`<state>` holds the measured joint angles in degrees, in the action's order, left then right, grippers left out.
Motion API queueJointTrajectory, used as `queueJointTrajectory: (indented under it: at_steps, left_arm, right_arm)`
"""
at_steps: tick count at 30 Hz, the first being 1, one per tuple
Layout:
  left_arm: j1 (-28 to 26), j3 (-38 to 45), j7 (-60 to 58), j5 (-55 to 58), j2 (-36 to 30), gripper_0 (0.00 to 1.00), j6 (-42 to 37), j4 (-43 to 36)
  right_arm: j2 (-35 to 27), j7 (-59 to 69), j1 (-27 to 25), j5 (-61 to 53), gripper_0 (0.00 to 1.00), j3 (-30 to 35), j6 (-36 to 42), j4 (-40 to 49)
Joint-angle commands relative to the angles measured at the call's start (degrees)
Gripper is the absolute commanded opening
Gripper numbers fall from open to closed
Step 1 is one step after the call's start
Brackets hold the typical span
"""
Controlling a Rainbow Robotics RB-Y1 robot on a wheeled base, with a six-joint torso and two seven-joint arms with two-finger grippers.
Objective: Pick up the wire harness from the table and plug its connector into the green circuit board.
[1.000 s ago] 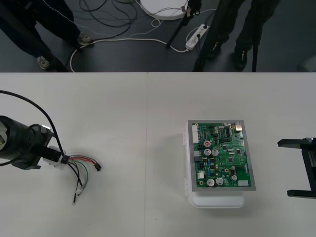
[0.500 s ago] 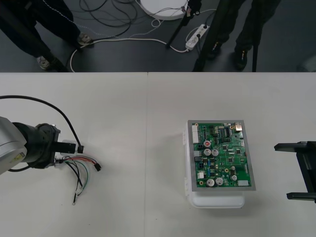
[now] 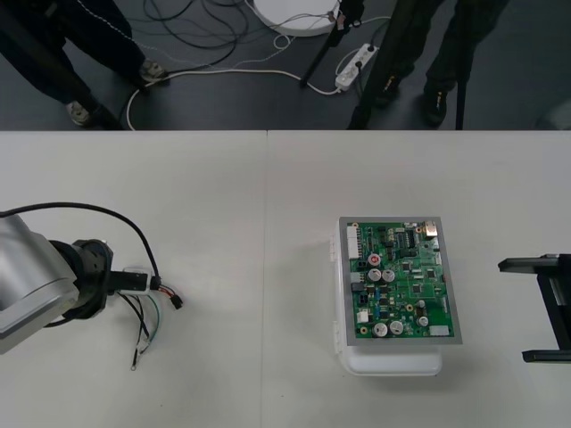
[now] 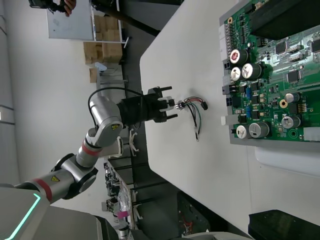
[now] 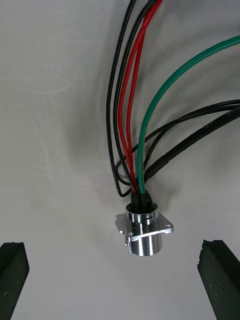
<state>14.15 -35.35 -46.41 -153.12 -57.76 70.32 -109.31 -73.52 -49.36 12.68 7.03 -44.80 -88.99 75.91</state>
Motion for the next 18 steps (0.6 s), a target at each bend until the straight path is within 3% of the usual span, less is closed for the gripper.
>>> queueJointTrajectory:
  at_steps: [1,10,18]
  left_arm:
    - [-1.1,-0.4,-9.5,-1.3,3.0,1.0,7.4,-1.5]
    - [-1.1,-0.4,-12.0,-1.3,4.1,1.0,8.8,0.1]
    - [-1.1,-0.4,-11.0,-1.4,5.0,1.0,4.2,5.1]
  right_arm:
    - [-0.4,-2.9,1.1,-2.0,1.0,0.3,-0.7,0.3]
    - [-0.6,-5.6,1.1,-3.2,1.0,0.3,-1.0,0.3]
    - [-0.8,-7.2,1.0,-3.3,1.0,0.2,-1.0,0.1]
